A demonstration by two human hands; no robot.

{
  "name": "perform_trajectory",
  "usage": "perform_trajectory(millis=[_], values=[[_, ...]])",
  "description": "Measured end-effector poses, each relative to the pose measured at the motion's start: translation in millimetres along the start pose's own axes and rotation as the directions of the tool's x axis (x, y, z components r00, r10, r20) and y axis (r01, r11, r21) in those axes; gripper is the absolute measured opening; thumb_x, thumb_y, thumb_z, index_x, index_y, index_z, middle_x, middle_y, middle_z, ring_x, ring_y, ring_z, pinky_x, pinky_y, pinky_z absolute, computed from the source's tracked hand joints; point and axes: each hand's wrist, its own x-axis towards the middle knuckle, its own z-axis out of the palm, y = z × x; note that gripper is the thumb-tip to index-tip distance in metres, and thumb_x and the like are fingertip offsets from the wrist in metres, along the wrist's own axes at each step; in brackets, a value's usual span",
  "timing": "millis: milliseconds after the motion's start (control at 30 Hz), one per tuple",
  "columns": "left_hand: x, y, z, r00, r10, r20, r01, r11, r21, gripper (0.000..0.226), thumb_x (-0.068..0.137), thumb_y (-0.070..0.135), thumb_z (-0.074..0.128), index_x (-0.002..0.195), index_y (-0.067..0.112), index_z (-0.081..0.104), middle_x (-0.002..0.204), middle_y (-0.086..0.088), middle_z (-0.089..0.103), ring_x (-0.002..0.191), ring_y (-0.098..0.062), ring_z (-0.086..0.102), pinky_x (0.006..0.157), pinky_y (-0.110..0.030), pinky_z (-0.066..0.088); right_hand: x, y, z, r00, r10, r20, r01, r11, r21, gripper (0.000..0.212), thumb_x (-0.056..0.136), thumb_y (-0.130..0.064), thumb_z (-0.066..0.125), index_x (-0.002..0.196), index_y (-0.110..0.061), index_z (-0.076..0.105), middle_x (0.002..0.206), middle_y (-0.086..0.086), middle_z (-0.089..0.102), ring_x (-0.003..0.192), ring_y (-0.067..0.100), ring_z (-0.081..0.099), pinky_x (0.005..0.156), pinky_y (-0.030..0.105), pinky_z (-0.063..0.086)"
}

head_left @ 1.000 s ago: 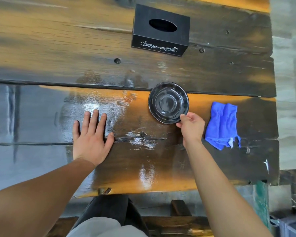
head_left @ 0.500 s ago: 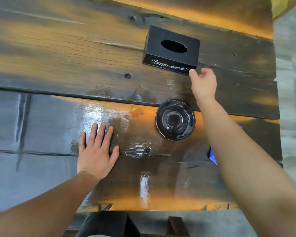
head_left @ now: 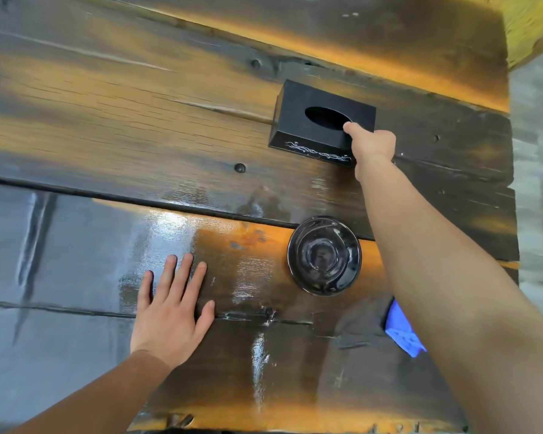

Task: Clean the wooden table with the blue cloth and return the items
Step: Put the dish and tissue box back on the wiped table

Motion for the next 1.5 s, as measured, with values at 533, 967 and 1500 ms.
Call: perform_trajectory(millis=[533, 967, 1500], values=[[1, 1, -2, 1.000, 0.003, 0.010, -0.003, 1.000, -0.004, 0.071, 0.103, 0.057, 0.029, 0.164, 0.023, 0.031, 0.174, -0.004, 0.022, 0.163, -0.028, 0.012, 0.129, -0.058, 0.011, -89, 21, 1, 0.994, -0.104, -0.038, 0.105, 0.994, 0.017, 0.039, 0.069, -0.035, 0.076, 0.055, -0.020, 0.043, 0.053, -0.007, 0.053, 0.050, 0.016, 0.043, 0.053, 0.027, 0.037], [-8, -3, -26, 0.956, -0.269, -0.119, 0.221, 0.925, -0.310, 0.074, 0.097, 0.057, 0.049, 0.151, 0.008, 0.046, 0.166, -0.014, 0.035, 0.157, -0.030, 0.029, 0.127, -0.055, 0.016, -225, 107, 19, 0.985, -0.167, 0.047, 0.173, 0.970, -0.170, 0.028, 0.080, -0.046, 0.073, 0.093, -0.021, 0.071, 0.085, -0.007, 0.067, 0.078, 0.017, 0.063, 0.068, 0.031, 0.049], [-17, -7, -14, 0.952, -0.302, -0.046, 0.286, 0.934, -0.216, 0.095, 0.095, 0.069, 0.049, 0.163, 0.007, 0.026, 0.173, -0.014, 0.024, 0.163, -0.027, 0.012, 0.129, -0.053, 0.006, -242, 136, 33, 0.993, -0.103, 0.060, 0.112, 0.978, -0.174, 0.040, 0.085, -0.052, 0.070, 0.107, -0.019, 0.067, 0.101, -0.005, 0.072, 0.088, 0.018, 0.066, 0.075, 0.034, 0.057]])
